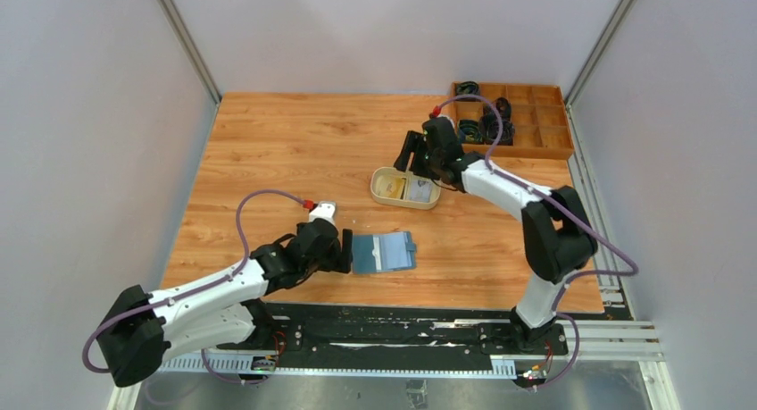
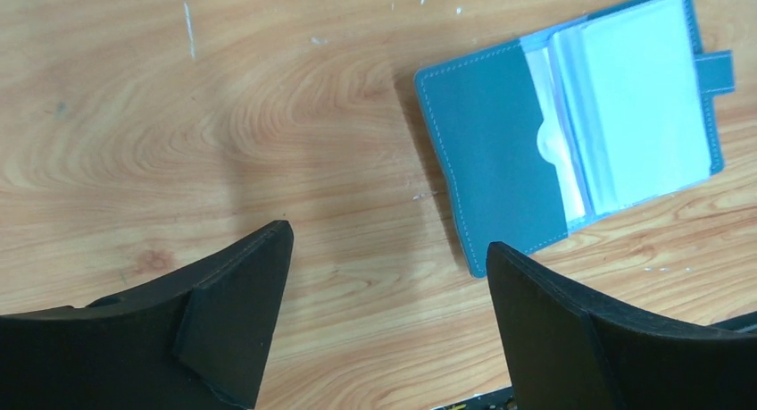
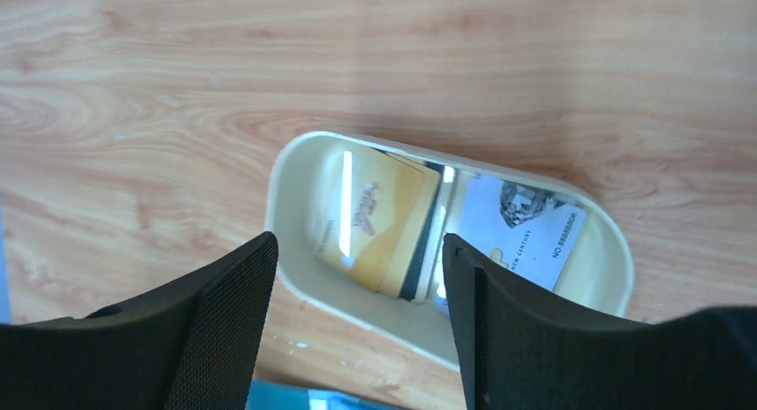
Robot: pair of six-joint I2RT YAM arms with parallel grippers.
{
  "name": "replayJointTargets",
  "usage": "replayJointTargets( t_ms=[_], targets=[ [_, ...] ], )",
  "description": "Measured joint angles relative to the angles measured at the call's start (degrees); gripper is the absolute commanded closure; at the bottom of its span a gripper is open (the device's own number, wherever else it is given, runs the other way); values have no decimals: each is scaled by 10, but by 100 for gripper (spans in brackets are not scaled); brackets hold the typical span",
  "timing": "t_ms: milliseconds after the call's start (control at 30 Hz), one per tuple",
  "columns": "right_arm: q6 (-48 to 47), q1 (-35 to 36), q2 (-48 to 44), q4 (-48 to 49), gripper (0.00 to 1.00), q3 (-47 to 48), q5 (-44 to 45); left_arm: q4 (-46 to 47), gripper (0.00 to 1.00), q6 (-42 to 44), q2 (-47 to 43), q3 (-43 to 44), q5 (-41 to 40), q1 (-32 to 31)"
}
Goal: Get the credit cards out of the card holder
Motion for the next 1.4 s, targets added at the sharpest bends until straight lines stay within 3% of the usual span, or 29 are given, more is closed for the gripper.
replayJointTargets(
  t_ms=[100, 367, 733, 867, 1400],
  targets=[
    [-33, 0, -67, 1, 18, -1, 1, -16, 0, 13, -14, 20, -11, 0],
    [-108, 0, -251, 24, 15, -107, 0, -33, 0, 65, -28, 99, -26, 27],
    [-121, 0, -418, -32, 12, -275, 42, 11, 0, 155, -74, 134, 111, 199],
    [-122, 0, -476, -52, 11, -320, 62, 49, 0, 164, -70, 131, 149, 217],
    [-124, 0, -515, -103, 8, -336, 151, 104, 0, 183, -33, 134, 195, 225]
  ],
)
